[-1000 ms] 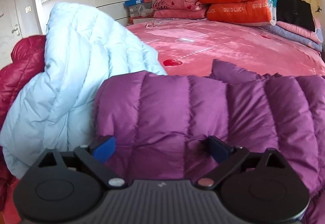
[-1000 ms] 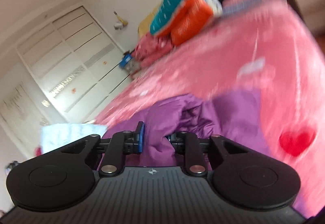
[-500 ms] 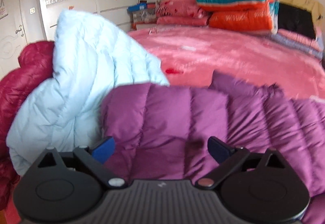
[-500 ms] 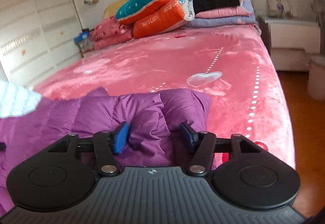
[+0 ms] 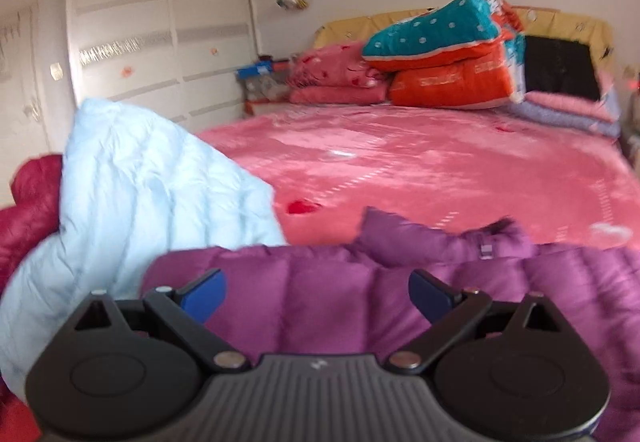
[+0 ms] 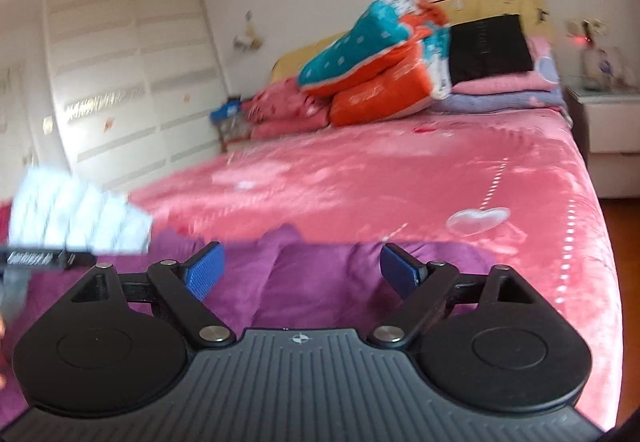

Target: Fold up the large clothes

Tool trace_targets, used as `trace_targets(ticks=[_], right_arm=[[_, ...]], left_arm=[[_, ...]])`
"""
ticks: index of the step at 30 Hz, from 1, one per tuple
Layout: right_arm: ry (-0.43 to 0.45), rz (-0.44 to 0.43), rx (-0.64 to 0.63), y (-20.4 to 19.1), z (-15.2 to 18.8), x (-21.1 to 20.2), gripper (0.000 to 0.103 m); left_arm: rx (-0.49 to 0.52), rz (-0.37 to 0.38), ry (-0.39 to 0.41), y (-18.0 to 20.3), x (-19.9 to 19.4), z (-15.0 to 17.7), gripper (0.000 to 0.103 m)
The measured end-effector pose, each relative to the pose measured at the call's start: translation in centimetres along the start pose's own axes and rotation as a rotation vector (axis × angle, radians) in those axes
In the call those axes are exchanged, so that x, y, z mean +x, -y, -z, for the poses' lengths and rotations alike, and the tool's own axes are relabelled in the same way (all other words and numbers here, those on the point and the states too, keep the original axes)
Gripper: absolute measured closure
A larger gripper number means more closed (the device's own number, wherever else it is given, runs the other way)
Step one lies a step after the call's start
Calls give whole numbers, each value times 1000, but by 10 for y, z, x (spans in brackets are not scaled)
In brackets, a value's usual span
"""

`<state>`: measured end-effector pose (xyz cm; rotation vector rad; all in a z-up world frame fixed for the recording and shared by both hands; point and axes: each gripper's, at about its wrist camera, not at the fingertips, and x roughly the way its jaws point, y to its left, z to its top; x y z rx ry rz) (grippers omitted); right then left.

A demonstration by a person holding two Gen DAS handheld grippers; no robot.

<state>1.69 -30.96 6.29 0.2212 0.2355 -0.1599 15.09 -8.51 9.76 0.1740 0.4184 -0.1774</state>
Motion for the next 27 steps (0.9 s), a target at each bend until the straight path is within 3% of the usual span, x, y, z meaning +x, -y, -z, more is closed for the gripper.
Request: trace_targets(ticks=[7, 15, 27], right_arm=[[-111, 20, -81, -20, 7, 28, 0], [-204, 73, -217, -47, 19, 64, 0], [-237, 72, -224, -55, 29, 77, 0]], left_arm=[[107, -108, 10, -16, 30, 26, 0], [90, -82, 65, -29, 46, 45, 0], [82, -67, 71, -28, 62, 54, 0]])
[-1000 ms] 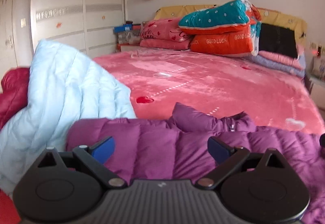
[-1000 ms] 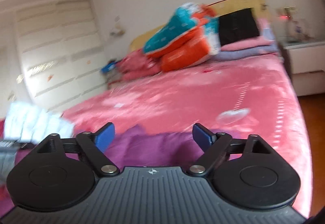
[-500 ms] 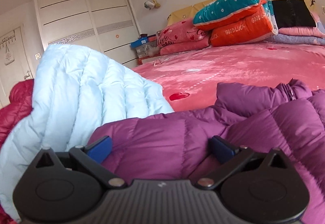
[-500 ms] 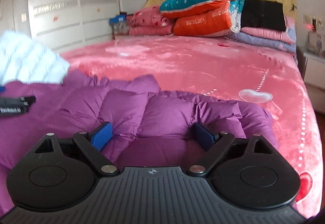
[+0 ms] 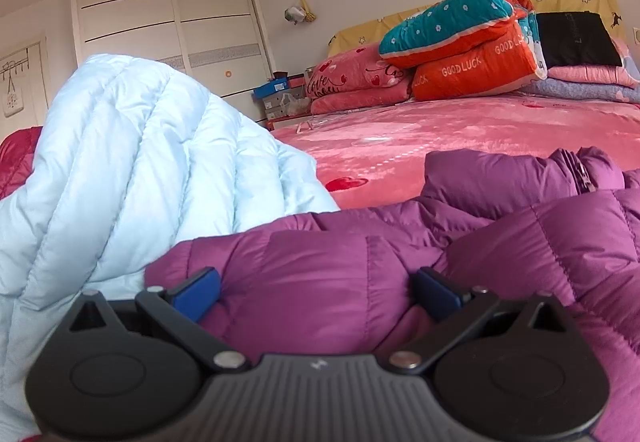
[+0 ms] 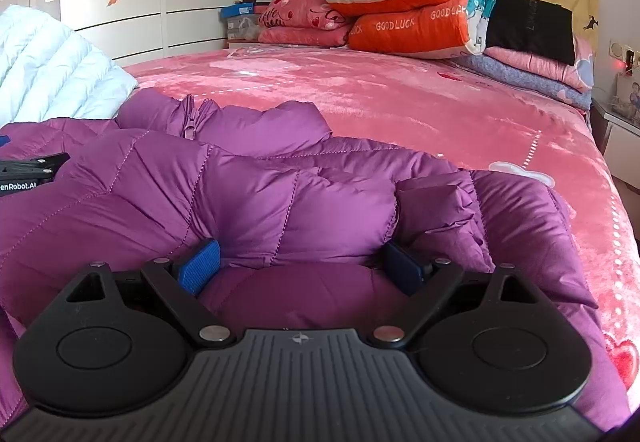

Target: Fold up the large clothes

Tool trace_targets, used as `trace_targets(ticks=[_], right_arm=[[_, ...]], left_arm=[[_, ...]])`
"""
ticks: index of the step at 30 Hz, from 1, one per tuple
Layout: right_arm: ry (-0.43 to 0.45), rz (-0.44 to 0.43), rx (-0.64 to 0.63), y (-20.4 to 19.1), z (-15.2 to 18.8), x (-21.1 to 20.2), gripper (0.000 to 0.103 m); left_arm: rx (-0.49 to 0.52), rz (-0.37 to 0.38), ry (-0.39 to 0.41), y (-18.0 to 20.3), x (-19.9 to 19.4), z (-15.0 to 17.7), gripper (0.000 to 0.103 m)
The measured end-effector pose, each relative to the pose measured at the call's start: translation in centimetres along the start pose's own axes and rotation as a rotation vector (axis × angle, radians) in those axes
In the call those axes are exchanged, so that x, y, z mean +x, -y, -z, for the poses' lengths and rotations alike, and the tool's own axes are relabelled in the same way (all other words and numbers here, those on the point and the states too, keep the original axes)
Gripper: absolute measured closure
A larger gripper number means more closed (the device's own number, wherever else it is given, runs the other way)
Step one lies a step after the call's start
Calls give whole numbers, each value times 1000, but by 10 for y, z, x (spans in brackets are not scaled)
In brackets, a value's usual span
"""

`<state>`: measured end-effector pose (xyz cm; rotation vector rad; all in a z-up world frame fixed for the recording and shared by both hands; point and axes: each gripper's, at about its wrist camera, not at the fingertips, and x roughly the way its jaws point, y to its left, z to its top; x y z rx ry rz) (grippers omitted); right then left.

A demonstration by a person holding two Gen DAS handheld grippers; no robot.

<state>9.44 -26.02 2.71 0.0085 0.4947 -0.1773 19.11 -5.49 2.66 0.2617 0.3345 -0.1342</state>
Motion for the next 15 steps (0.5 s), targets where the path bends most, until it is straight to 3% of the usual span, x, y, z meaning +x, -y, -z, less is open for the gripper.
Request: trace_targets(ticks=[4, 7, 15], right_arm=[[12, -10, 10, 7, 2, -15, 0], [26, -38, 38, 13, 4, -23, 0], [7, -21, 58, 19, 4, -84, 0]], left_arm=[[12, 1, -23, 0, -2, -5, 0], [52, -3, -85, 2, -13, -15, 0], [2, 104, -147, -21, -101, -21, 1]])
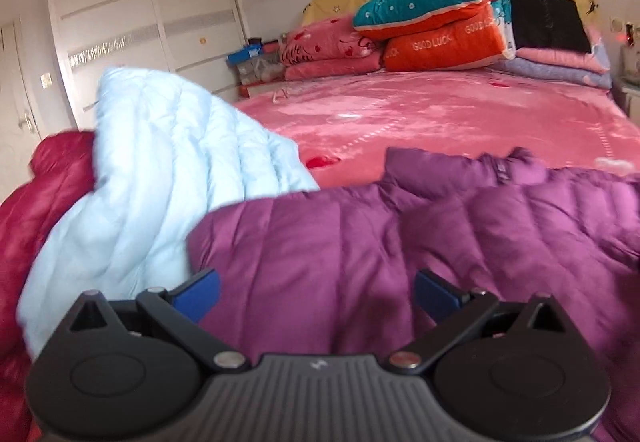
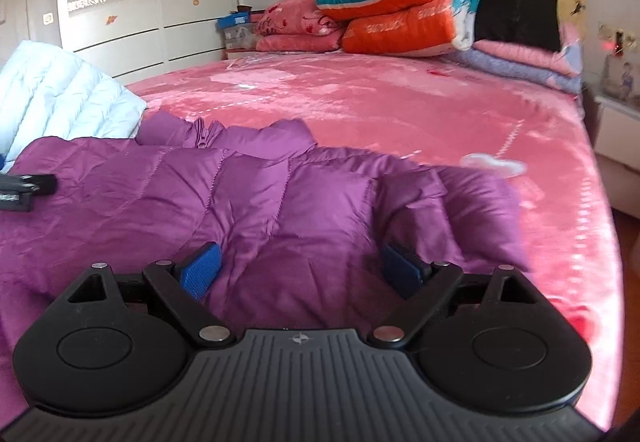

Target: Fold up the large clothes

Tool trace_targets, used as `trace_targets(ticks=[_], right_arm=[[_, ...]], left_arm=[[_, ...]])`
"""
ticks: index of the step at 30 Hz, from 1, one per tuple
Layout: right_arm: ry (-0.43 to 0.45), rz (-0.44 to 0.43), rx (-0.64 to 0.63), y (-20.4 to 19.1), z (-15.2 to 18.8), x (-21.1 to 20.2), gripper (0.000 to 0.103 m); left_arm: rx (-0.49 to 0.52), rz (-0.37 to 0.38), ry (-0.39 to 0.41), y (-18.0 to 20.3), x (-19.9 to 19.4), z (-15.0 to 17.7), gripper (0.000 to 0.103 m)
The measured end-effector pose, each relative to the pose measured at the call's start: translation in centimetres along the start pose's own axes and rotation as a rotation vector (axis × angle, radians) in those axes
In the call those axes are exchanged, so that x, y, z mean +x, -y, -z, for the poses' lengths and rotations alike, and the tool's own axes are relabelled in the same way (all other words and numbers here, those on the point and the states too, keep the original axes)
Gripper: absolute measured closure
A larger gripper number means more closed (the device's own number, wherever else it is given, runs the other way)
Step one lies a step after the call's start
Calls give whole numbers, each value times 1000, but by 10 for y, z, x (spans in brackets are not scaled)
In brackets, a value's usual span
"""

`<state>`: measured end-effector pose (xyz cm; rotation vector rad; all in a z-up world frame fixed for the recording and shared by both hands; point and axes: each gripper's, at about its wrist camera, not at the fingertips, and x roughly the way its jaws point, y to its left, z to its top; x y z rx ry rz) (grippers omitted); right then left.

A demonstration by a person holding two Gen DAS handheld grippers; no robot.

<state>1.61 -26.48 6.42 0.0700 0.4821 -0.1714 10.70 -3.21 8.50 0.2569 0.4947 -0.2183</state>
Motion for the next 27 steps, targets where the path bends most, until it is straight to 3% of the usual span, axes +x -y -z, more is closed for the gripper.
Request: trace_targets(ticks=[7, 12, 27], right_arm=[[-55, -43, -6, -18, 18, -60, 0], [-194, -80, -51, -43, 54, -85, 0], [-302, -70, -101, -74, 114, -196, 0]], left_arm=[[-18, 84, -148, -4, -58, 42, 1], [23, 143, -276, 2, -82, 74, 1], [86, 253, -345, 7, -159, 129, 1]])
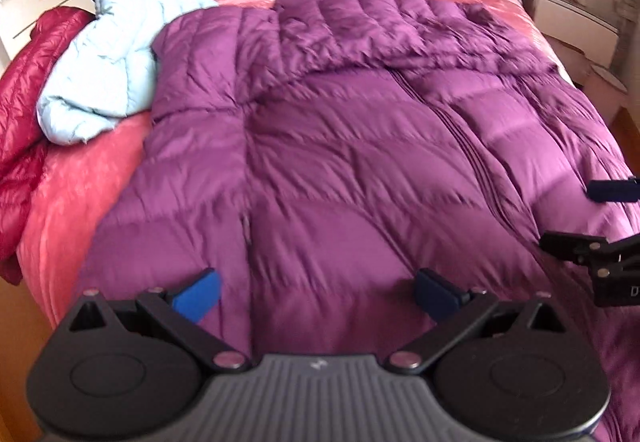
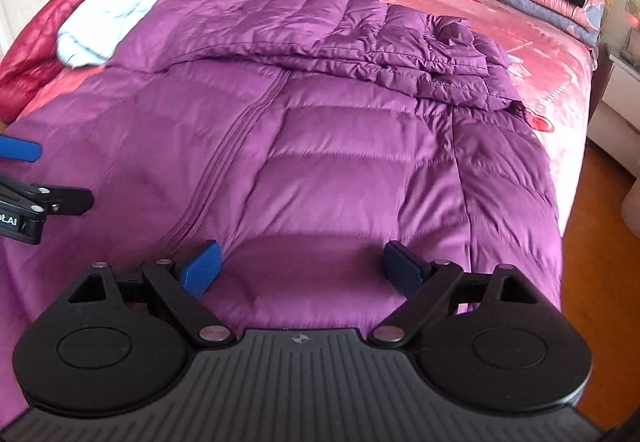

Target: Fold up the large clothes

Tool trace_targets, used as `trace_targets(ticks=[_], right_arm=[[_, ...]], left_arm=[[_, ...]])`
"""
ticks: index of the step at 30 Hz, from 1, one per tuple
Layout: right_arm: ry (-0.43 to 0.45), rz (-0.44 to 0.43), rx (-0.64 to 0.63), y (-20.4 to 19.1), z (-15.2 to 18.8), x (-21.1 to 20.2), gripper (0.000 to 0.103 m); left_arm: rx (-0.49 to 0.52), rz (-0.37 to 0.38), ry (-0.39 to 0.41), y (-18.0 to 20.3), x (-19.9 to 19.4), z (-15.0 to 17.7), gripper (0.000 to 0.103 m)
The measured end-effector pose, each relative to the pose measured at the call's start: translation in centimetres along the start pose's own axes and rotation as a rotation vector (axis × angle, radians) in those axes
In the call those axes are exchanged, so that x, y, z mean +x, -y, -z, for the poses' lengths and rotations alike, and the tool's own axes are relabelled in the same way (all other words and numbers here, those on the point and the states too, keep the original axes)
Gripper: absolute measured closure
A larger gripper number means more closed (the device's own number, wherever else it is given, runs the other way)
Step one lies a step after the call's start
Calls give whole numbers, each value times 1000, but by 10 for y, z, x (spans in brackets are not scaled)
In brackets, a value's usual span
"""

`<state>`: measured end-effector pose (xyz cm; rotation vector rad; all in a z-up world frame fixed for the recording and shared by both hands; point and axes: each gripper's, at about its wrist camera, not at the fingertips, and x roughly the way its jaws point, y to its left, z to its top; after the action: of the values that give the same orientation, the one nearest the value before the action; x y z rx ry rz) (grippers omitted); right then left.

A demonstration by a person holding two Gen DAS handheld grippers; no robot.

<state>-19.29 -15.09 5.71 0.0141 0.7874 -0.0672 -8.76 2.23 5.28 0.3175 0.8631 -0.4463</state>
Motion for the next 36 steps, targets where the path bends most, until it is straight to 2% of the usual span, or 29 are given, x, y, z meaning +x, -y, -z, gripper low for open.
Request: trace_targets(ticks=[6, 12, 16, 19, 23, 26, 31, 33, 36], right_arm=[[-36, -6, -25, -24, 31, -29, 0], [-79, -48, -11, -21, 41, -42, 0], [-115, -72, -8, -23, 52, -54, 0], [-121, -97, 28, -19, 56, -65, 0], [-70, -97, 36, -14, 58, -84, 0], [-8, -86, 60, -7, 59, -99, 0], [80, -57, 126, 11, 58, -110, 0], [95, -48, 154, 16, 59, -112, 0], [112, -46, 176, 22, 59, -114, 0]], left_arm=[[-12, 28, -1, -1, -18, 24, 1], [6, 52, -7, -4, -42, 45, 1], [-25, 81, 11, -15, -68, 55, 1], [-69, 88, 61, -33, -94, 61, 1], [-159, 57, 114, -65, -120, 70, 1], [-258, 26, 123, -93, -126, 79, 1], [-520, 76, 87, -138, -111, 97, 1], [-572, 83, 77, -147, -105, 101, 1], [-658, 151, 48, -157, -94, 106, 1]])
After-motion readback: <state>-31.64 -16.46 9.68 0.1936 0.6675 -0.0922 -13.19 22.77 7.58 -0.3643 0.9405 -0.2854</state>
